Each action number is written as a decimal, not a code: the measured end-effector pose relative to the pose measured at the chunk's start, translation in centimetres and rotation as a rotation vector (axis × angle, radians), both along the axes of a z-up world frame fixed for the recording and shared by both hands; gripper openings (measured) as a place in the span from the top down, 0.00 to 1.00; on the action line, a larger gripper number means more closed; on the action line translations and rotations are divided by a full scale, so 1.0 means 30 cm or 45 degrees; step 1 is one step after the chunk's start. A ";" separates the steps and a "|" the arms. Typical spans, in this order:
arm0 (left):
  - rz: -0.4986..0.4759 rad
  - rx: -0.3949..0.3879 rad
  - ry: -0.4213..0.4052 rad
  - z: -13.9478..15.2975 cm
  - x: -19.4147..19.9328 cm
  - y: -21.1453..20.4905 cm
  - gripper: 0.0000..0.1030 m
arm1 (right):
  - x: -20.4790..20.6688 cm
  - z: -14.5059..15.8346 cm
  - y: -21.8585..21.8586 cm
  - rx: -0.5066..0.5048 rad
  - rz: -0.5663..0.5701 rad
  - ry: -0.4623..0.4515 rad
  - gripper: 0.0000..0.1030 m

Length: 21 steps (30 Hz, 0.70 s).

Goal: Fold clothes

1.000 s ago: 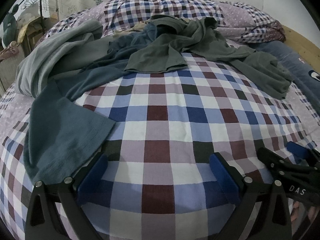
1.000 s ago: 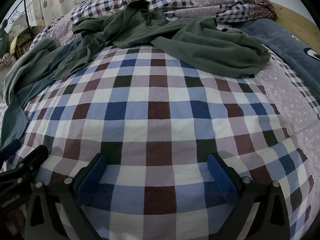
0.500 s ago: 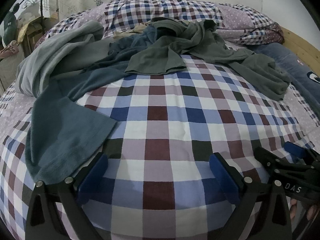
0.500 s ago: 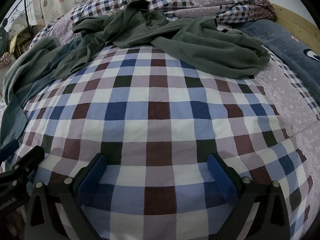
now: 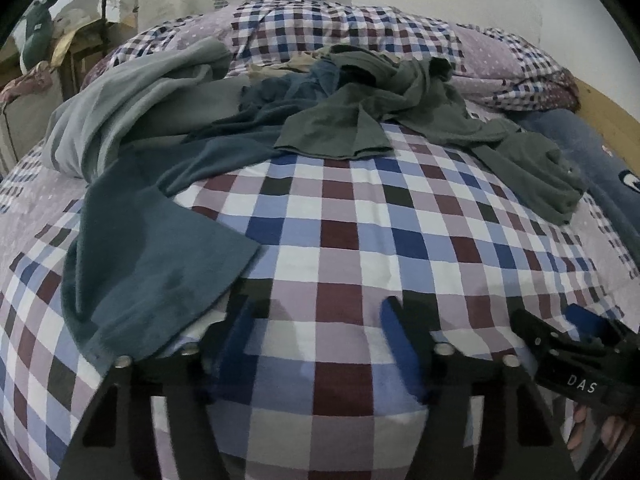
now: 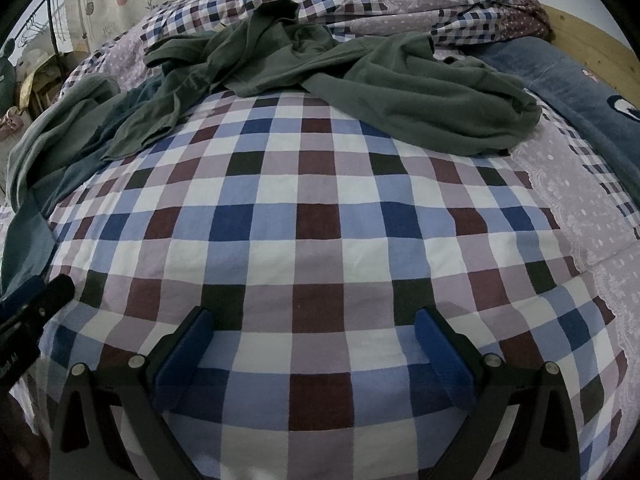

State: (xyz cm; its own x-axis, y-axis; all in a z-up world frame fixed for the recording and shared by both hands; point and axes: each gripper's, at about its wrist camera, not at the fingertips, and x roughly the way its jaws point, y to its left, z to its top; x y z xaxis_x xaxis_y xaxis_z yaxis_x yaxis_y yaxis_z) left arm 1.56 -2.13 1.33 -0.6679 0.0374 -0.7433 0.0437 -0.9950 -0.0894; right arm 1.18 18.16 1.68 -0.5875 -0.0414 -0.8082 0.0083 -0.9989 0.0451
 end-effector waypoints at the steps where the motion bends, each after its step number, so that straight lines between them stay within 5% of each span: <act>1: 0.002 0.007 0.001 0.002 0.001 -0.005 0.48 | 0.001 0.000 0.000 -0.002 0.000 0.001 0.00; 3: 0.007 0.022 0.002 0.005 0.002 -0.015 0.63 | 0.004 0.001 0.000 -0.005 0.000 0.002 0.00; 6: -0.001 0.043 0.000 0.009 0.005 -0.027 0.69 | 0.006 0.003 0.001 -0.011 -0.002 0.006 0.00; 17: -0.055 0.059 -0.017 0.025 0.018 -0.029 0.68 | 0.018 0.017 -0.004 -0.045 0.023 0.025 0.00; 21: -0.068 0.085 -0.012 0.037 0.039 -0.051 0.68 | 0.023 0.028 -0.022 -0.068 0.057 0.046 0.16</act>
State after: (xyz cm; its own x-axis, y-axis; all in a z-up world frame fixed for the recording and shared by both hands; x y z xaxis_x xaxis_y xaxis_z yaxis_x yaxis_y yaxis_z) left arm 2.74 -3.65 2.44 -0.6566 0.1224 -0.7442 -0.0083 -0.9879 -0.1551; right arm 1.87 17.50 2.51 -0.6127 -0.1112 -0.7824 0.0558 -0.9937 0.0975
